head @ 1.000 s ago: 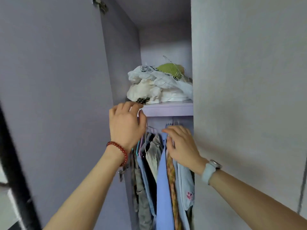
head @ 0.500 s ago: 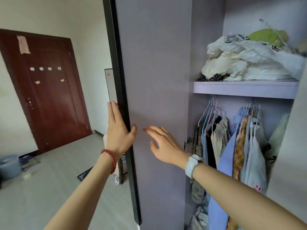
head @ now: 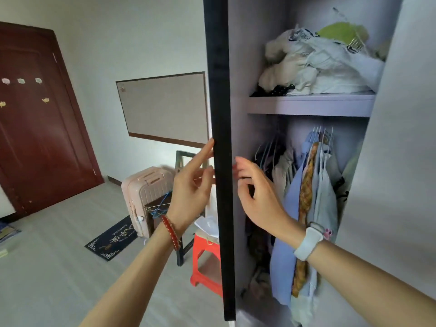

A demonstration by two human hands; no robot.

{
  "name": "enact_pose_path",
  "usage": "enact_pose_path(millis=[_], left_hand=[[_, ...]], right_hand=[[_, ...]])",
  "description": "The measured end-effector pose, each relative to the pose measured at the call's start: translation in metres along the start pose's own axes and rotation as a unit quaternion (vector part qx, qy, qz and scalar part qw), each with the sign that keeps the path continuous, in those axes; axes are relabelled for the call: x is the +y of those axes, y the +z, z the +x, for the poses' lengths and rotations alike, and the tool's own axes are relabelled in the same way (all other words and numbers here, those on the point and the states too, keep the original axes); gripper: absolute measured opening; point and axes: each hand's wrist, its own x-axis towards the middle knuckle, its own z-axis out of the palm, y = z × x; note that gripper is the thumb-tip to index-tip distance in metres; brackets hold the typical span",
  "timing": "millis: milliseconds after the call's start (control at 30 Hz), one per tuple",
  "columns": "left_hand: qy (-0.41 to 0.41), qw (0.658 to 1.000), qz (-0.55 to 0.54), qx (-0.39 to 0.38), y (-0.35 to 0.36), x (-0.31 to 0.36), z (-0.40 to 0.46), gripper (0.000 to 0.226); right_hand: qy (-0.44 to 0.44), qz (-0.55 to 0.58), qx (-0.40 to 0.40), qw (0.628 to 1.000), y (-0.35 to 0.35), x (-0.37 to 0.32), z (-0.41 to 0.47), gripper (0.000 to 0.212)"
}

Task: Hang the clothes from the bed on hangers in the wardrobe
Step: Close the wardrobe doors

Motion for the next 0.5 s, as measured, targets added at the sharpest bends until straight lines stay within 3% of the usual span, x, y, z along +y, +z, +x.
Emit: enact_pose_path(millis=[133, 300, 500], left_hand=[[0.074, 0.991, -0.036, -0.109, 0.058, 0.006, 0.017, 0.053], [0.185, 0.963, 0.033, -0.196, 0.144, 0.015, 0.047, 0.053], [0.179, 0.943, 0.061, -0.274, 0.214, 0.018, 0.084, 0.055]], right_hand=[[0.049, -0.027, 0.093, 0.994, -0.049, 0.009, -0.022, 0.051], [0.152, -0.119, 0.107, 0.975, -0.115, 0.032, -0.033, 0.064], [0.253, -0.201, 0.102, 0.941, -0.164, 0.058, -0.022, 0.059]])
